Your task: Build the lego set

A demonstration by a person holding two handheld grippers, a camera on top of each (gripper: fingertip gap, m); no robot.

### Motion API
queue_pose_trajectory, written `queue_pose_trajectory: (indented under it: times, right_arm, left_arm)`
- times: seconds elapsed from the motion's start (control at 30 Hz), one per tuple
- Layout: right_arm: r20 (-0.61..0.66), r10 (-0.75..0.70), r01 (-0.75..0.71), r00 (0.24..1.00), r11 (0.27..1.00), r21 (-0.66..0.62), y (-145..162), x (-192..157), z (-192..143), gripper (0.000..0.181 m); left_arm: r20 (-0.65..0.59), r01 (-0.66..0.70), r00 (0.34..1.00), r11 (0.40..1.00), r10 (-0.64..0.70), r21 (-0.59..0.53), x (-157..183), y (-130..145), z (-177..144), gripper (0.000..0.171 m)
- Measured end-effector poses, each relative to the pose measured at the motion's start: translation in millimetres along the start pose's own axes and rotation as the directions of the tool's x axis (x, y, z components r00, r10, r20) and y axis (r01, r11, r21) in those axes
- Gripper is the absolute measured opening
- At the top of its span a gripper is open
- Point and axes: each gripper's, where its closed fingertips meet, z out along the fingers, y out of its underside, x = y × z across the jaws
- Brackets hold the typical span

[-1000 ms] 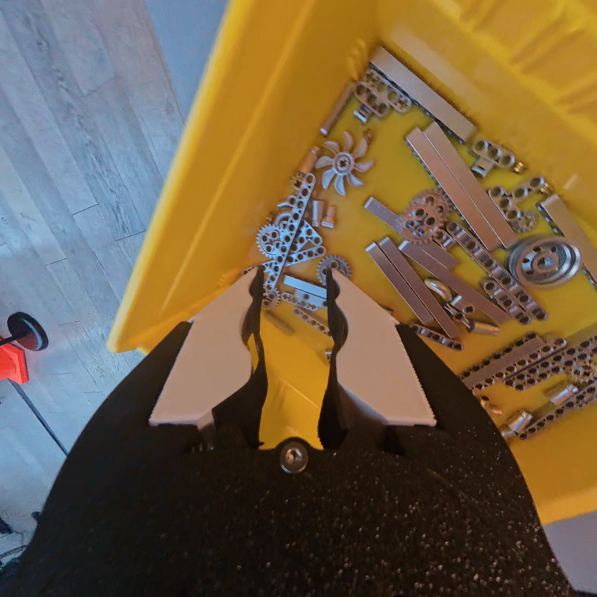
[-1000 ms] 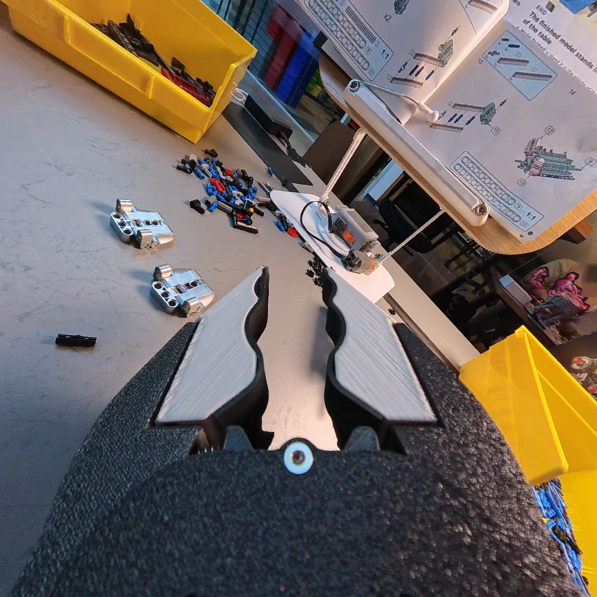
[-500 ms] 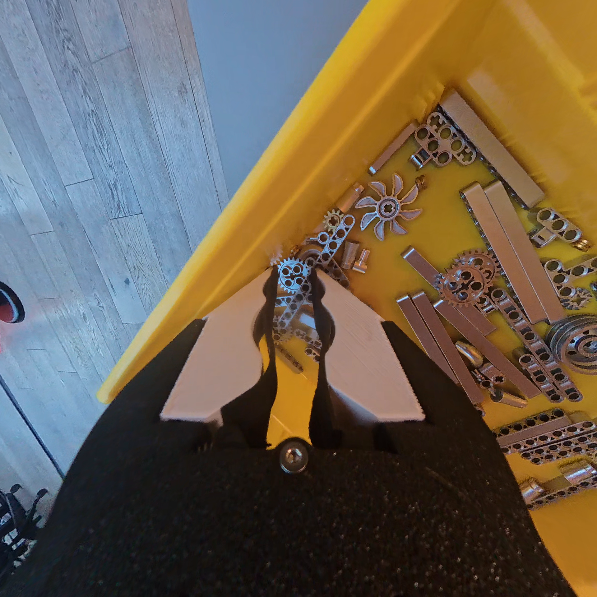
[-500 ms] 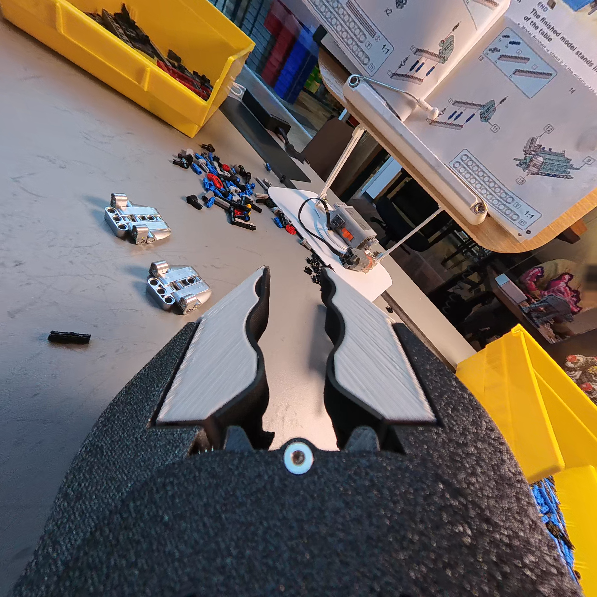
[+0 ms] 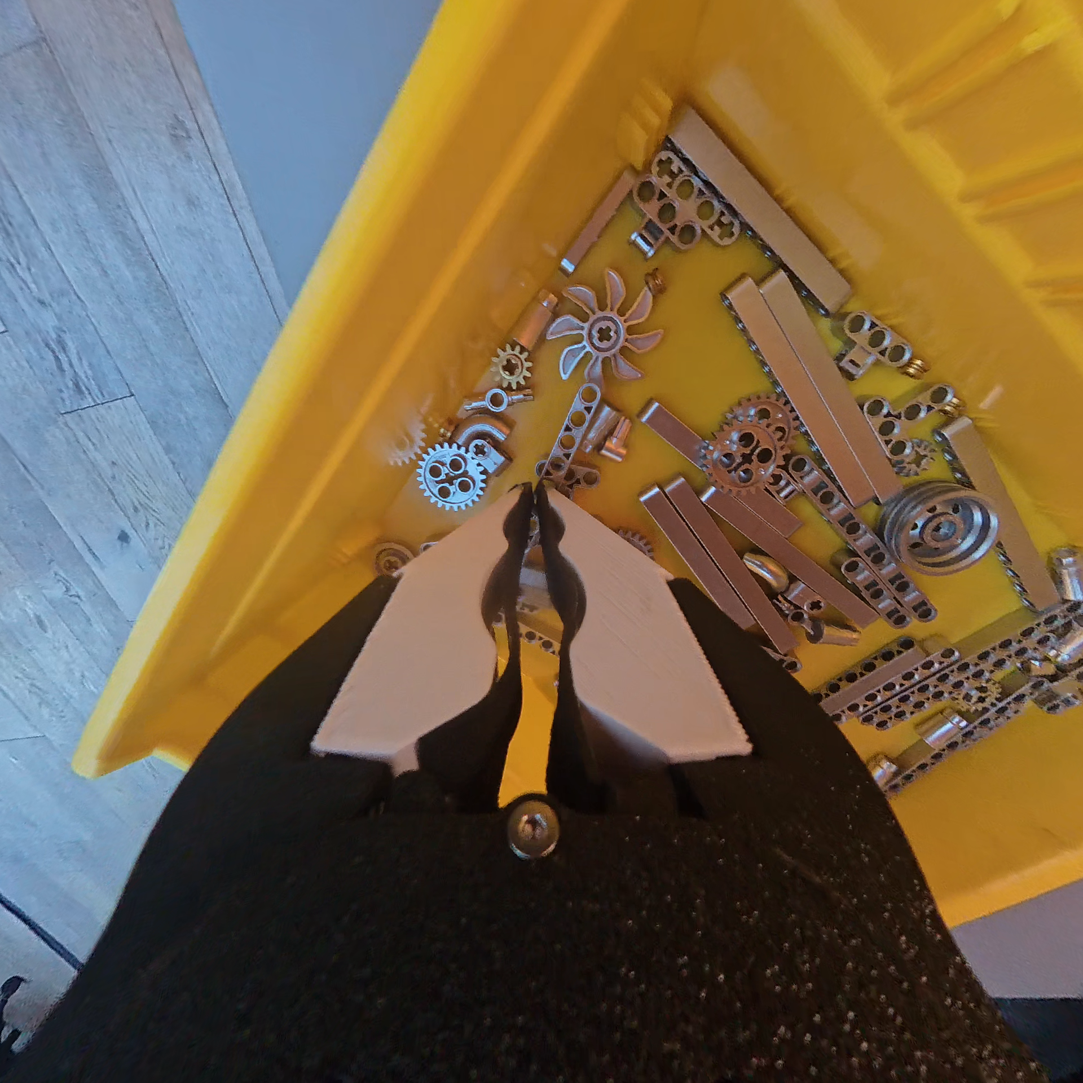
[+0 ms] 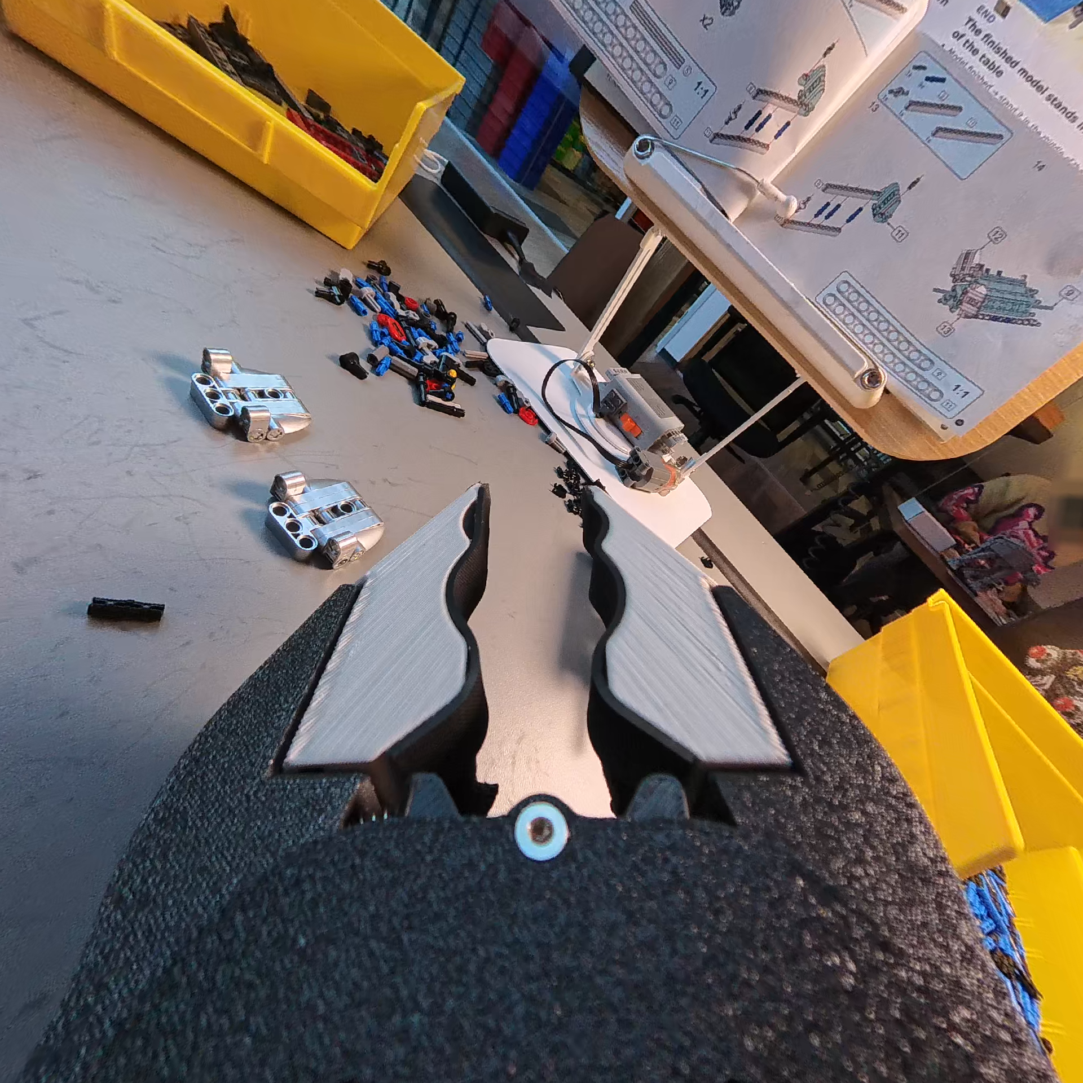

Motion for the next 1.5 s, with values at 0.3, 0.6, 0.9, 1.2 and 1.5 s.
queue_pose_trajectory:
  times: [0.3,0.6,0.9,1.2,1.5]
  right_arm:
    - [-0.001,0.002,-0.002,1.0,1.0,0.004,0,0,-1,0.03]
    - [-0.001,0.003,-0.003,1.0,1.0,0.005,-1,1,-1,0.03]
    - [-0.003,0.0,0.0,1.0,1.0,0.001,0,0,-1,0.029]
    - [-0.002,-0.005,0.005,1.0,1.0,-0.005,1,0,0,0.029]
    - [-0.004,-0.004,0.004,1.0,1.0,-0.003,2,1,-2,0.029]
  left_arm:
    - [-0.148,-0.052,0.988,0.997,0.043,-0.061,29,15,-5,0.02]
    - [-0.046,-0.067,0.997,0.996,0.07,0.05,15,-4,-20,0.034]
    - [0.095,0.071,0.992,0.982,-0.089,0.177,-14,-29,-19,0.029]
    - [0.073,0.145,0.985,0.981,-0.155,0.125,-12,-29,9,0.022]
    - [0.004,0.245,0.969,0.966,-0.247,0.084,-7,-33,22,0.015]
